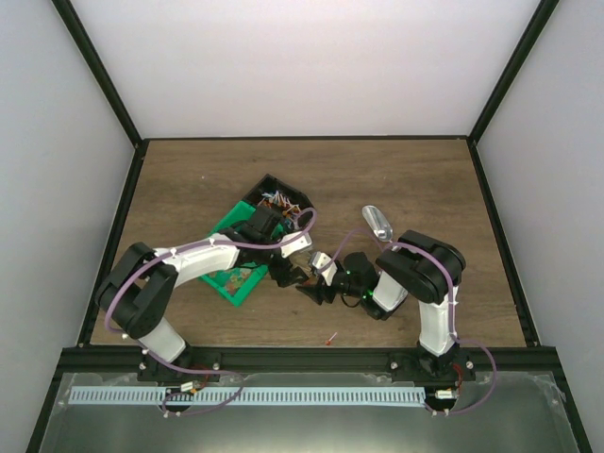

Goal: Pack the candies

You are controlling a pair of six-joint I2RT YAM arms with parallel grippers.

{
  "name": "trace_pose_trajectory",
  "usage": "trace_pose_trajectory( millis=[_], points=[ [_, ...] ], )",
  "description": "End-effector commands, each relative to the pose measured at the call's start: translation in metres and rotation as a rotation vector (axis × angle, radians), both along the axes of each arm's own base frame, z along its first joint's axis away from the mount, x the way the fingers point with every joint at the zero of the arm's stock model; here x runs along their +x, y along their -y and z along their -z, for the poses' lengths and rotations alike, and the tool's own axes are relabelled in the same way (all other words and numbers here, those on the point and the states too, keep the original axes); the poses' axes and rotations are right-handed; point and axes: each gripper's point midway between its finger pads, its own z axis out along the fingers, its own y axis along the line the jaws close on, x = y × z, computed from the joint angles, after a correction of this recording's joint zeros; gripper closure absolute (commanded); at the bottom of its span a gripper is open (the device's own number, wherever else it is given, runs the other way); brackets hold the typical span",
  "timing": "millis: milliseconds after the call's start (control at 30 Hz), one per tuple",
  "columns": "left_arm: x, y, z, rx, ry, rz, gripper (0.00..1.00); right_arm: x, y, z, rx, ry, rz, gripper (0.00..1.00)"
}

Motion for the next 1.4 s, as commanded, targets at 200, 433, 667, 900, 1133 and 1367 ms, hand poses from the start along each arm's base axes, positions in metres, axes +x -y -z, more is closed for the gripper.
trace_pose_trajectory(
  millis=[200,433,667,900,1133,1367],
  points=[
    [-0.021,-0.011,0.024,0.140,0.010,0.276,0.16,-0.008,0.005,0.015,-0.042,-0.051,-0.002,0.31],
    [-0.030,-0.019,0.035,0.217,0.001,0.484,0.17,-0.013,0.004,0.012,-0.033,-0.054,-0.026,0.40],
    [-0.016,-0.022,0.036,0.269,0.092,0.599,0.13,-0.013,0.005,0.012,-0.032,-0.055,-0.026,0.41],
    [0.014,-0.018,0.018,0.223,0.100,0.514,0.01,-0.011,0.005,0.015,-0.040,-0.066,-0.011,0.42],
    [0.016,-0.010,-0.013,0.073,0.114,0.331,0.00,-0.010,0.007,0.017,-0.043,-0.078,0.003,0.41],
    [0.001,-0.020,-0.013,0.049,0.092,0.243,0.00,-0.010,0.006,0.017,-0.041,-0.078,0.002,0.17]
  ],
)
